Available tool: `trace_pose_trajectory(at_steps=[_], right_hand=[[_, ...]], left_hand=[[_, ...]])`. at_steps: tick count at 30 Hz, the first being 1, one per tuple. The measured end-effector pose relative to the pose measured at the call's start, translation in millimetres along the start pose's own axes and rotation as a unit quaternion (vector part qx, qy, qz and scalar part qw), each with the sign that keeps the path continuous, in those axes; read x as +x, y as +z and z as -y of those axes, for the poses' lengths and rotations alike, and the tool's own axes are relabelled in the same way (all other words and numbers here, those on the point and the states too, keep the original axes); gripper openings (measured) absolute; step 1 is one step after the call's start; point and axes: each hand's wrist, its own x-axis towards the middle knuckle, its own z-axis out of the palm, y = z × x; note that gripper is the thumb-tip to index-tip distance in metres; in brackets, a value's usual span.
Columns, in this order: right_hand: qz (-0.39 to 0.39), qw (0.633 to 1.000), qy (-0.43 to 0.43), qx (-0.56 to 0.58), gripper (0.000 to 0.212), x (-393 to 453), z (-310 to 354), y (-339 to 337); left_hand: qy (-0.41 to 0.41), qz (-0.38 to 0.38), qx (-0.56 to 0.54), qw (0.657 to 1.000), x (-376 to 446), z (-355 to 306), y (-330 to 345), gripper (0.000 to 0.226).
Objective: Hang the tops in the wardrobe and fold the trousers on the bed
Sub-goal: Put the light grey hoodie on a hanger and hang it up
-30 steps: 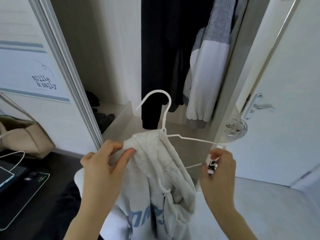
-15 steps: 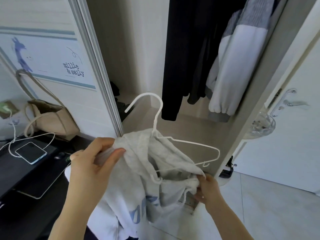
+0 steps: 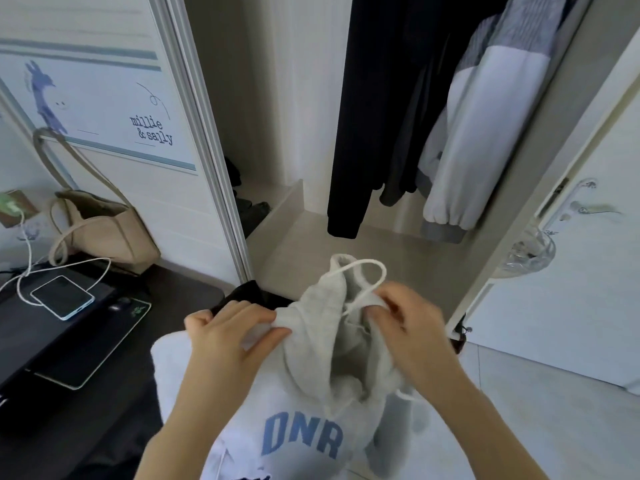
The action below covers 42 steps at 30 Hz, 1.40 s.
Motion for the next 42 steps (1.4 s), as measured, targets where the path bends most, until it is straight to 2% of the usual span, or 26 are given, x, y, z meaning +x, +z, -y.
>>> trace_pose_trajectory(at_steps=[2,3,6,7,9,11,14,17,19,21,23,25,27,30,33,36,39,40,42], right_hand=[[0.048,0.994,-0.09,-0.047,0.014,6.4,5.2,2.1],[0.068,0.99,-0.105,-0.057,0.018,10.5,3.5,-0.2],[0.105,0.992,-0.074,-0.019,0.032,16.7,-1.4,-6.6],[0.095,0.994,-0.058,0.002,0.034,17.0,-1.6,-8.3],[0.056,0.997,-0.027,0.042,0.035,18.8,-0.7,-15.5],[0.01,0.998,0.002,0.066,0.036,22.9,-1.7,-31.7],[-0.074,0.993,0.019,0.086,0.036,29.1,-3.6,-60.1],[-0.099,0.993,-0.001,0.07,0.035,28.8,-1.5,-67.1],[-0.109,0.992,-0.012,0.061,0.033,29.8,0.8,-65.2],[-0.114,0.991,-0.014,0.061,0.032,32.0,2.6,-63.0],[-0.111,0.991,-0.018,0.065,0.033,32.9,4.2,-58.4],[-0.096,0.993,-0.025,0.062,0.035,31.0,8.0,-51.5],[-0.089,0.994,-0.025,0.052,0.034,28.7,10.3,-47.1],[-0.147,0.989,-0.005,0.023,0.023,28.1,5.7,-56.0],[-0.224,0.973,0.018,-0.047,0.018,21.0,-8.6,-67.0],[-0.202,0.967,0.068,-0.142,0.02,6.1,-21.8,-62.9],[-0.21,0.932,0.072,-0.287,0.038,-6.4,-30.2,-71.1],[-0.2,0.936,0.066,-0.283,0.043,-9.5,-30.0,-76.9],[-0.133,0.969,0.082,-0.191,0.05,-13.4,-27.2,-82.9]], left_hand=[[-0.081,0.021,-0.093,0.992,5.9,-5.2,-3.4,0.026],[-0.113,0.022,-0.13,0.985,7.1,-5.5,-5.9,0.018],[-0.142,0.028,-0.171,0.975,12.1,-15.3,-12.6,0.007],[-0.141,0.036,-0.179,0.973,13.2,-16.2,-11.6,0.008],[-0.127,0.048,-0.177,0.975,14.9,-13.5,-12.4,0.026],[-0.137,0.05,-0.173,0.974,15.9,-2.2,-17.9,0.026],[-0.176,0.041,-0.221,0.958,17.9,15.5,-30.6,0.025],[-0.192,0.031,-0.206,0.959,21.7,15.1,-28.9,0.027],[-0.17,0.019,-0.206,0.964,25.4,4.6,-23.8,0.029],[-0.114,0.053,-0.19,0.974,29.3,-10.4,-18.0,0.035],[-0.028,0.082,-0.062,0.994,33.6,-23.0,-7.0,0.054],[0.017,0.042,0.025,0.999,39.6,-32.2,5.1,0.056],[0.043,-0.018,0.05,0.998,45.8,-33.5,13.1,0.051],[0.009,-0.059,0.025,0.998,45.6,-22.6,11.9,0.051],[-0.049,-0.103,-0.029,0.993,43.4,-16.6,4.4,0.04],[-0.065,-0.113,-0.037,0.991,43.8,-17.3,6.1,0.038],[-0.035,-0.112,-0.034,0.993,42.3,-11.0,10.1,0.038],[-0.026,-0.11,-0.036,0.993,41.7,-8.2,11.8,0.037],[-0.017,-0.107,-0.037,0.993,40.6,-5.2,15.1,0.035]])
